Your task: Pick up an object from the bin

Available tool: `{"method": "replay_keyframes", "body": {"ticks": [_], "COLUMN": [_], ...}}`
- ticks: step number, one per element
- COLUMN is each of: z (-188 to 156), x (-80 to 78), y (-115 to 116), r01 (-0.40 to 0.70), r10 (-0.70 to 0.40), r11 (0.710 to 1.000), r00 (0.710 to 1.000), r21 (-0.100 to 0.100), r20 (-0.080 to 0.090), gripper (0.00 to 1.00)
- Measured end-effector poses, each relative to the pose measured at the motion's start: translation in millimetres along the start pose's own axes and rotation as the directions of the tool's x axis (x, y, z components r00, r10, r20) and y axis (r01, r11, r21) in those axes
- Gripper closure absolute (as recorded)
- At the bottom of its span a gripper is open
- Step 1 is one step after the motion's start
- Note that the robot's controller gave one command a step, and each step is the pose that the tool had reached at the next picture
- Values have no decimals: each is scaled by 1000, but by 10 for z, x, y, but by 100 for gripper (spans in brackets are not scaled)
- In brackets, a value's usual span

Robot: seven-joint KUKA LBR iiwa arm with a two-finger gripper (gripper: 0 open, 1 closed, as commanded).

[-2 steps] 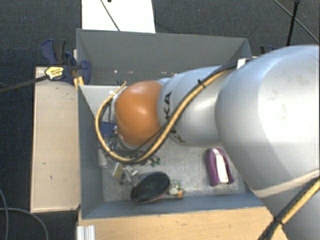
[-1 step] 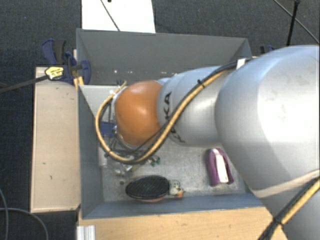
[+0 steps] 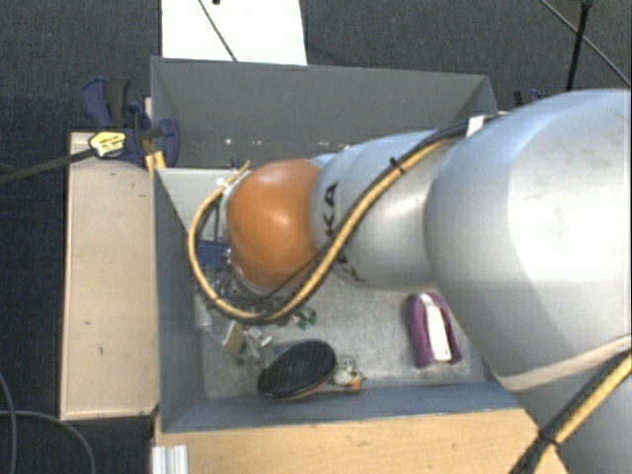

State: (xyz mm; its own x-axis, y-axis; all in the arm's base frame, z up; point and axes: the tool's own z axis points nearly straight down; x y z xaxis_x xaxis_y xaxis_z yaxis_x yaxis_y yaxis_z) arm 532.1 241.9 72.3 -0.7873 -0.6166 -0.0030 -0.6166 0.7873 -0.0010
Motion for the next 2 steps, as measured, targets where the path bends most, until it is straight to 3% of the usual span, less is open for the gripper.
{"method": "replay_keyframes", "body": {"ticks": [1,2], "z": [0,-1793], "x": [-5,62], "y": [0,187], "r01": [-2,30], "r10": [2,-30], "r11": [1000,1000], "r00": [1000,1000], "r21": [0,1], "r20": [3,9], "gripper": [100,100]}}
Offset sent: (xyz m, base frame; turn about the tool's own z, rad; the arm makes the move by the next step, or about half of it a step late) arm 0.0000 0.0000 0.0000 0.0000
